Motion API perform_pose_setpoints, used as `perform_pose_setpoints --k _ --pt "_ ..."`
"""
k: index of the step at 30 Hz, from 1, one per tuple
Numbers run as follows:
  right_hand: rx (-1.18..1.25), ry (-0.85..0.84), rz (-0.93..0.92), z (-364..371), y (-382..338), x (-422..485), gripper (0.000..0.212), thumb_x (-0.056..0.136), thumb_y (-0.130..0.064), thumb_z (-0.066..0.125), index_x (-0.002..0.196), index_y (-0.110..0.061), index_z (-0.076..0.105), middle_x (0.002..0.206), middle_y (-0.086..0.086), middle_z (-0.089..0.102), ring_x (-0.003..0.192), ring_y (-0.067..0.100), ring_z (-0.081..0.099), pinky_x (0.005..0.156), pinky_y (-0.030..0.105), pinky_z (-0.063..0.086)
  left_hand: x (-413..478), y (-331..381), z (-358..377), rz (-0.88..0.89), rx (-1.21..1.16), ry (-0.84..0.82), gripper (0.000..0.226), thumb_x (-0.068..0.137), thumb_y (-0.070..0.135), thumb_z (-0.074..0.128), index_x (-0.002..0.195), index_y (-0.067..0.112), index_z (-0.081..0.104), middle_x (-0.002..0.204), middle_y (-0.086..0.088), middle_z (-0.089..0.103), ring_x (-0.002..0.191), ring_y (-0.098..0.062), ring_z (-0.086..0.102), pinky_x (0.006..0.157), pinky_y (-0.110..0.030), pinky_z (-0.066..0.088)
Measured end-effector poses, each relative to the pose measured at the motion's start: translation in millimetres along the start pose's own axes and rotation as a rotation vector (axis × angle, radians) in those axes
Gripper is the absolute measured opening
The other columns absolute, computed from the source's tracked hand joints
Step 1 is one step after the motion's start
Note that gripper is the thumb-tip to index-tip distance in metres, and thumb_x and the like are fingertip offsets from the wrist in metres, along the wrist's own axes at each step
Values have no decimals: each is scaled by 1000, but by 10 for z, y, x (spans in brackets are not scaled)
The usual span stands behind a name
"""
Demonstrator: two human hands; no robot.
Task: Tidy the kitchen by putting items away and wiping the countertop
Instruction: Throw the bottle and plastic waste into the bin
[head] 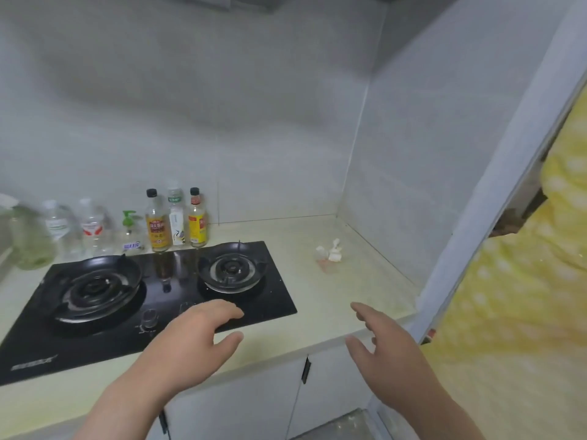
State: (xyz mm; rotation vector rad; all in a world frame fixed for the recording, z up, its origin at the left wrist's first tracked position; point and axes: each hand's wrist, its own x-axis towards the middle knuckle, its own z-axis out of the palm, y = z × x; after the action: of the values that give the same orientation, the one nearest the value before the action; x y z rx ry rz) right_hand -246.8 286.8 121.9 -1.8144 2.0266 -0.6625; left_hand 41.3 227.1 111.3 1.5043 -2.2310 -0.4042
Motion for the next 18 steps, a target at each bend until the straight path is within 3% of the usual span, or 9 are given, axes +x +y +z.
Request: perform_pose_setpoints --k 8,14,18 --pt "-15 -9 62 44 249 1043 54 98 -40 50 148 -42 31 147 -20 40 135 6 40 113 32 35 1252 -193 358 32 -33 -78 39 92 41 58 130 34 57 132 23 52 124 2 47 98 -12 33" --pt "-54 -40 116 -43 679 1583 56 97 -40 51 149 -40 30 148 -20 38 129 9 46 109 26 36 1954 -59 723 89 -49 -143 36 92 38 60 127 33 60 128 26 52 116 9 44 89 0 25" --pt "-62 -88 100 -18 1055 2117 60 96 -40 53 150 -40 28 150 -19 36 137 9 36 113 25 29 2411 30 1015 71 -59 -162 35 91 36 62 125 32 61 118 31 47 118 5 48 93 -5 29"
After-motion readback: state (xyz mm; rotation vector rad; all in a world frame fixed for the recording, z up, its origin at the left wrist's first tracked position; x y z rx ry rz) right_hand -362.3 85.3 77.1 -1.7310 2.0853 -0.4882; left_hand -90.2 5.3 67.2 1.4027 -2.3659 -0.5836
